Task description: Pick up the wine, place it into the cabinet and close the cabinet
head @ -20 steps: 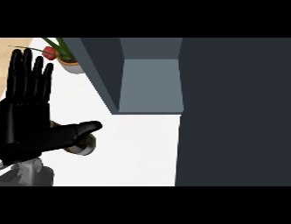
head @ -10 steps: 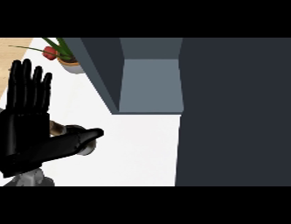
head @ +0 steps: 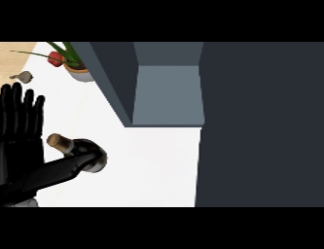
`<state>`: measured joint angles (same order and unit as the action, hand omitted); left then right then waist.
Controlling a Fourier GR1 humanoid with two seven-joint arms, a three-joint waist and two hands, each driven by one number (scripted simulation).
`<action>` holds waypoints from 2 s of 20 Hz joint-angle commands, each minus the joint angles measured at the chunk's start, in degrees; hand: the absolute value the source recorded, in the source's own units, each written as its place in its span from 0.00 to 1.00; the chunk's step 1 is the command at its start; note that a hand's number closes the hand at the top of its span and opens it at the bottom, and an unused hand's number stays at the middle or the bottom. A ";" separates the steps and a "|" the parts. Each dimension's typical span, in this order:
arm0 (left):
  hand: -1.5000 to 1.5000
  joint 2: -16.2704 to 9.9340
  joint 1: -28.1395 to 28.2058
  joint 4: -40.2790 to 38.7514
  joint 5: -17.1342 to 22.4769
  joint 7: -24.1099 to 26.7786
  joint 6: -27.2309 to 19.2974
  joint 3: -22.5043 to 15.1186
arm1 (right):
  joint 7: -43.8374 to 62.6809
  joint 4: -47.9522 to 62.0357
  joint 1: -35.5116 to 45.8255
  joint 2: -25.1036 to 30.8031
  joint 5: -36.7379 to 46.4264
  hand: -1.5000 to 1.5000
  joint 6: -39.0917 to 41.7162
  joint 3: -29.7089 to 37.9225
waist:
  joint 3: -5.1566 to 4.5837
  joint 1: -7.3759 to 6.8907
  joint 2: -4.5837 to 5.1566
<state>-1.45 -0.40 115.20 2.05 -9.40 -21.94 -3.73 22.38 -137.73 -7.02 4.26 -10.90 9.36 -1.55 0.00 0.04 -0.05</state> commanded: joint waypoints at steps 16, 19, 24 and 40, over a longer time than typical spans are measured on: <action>0.00 -0.50 9.61 -9.47 7.02 11.08 8.89 8.28 | -0.61 -0.90 -1.01 -3.35 5.97 0.00 -0.89 -4.98 | 0.00 -0.01 0.01; 0.00 0.93 11.83 -12.87 7.08 16.58 10.32 8.31 | 3.14 -0.27 2.89 -1.08 1.11 0.00 -0.45 -0.85 | 0.00 -0.12 0.04; 0.00 -1.43 11.73 -17.12 8.60 17.65 13.98 10.95 | 1.14 -1.60 0.89 -0.45 -1.99 0.00 1.44 1.77 | 0.01 -0.05 0.03; 0.00 -1.56 5.51 -38.20 10.48 30.15 19.73 14.86 | 2.70 -3.00 -0.70 -2.23 0.52 0.00 0.81 -1.38 | -0.01 0.05 0.03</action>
<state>-2.92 6.38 81.74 11.47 18.06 -3.86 10.09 22.06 -138.64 -8.22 2.06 -8.53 11.02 -3.35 0.00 0.13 -0.02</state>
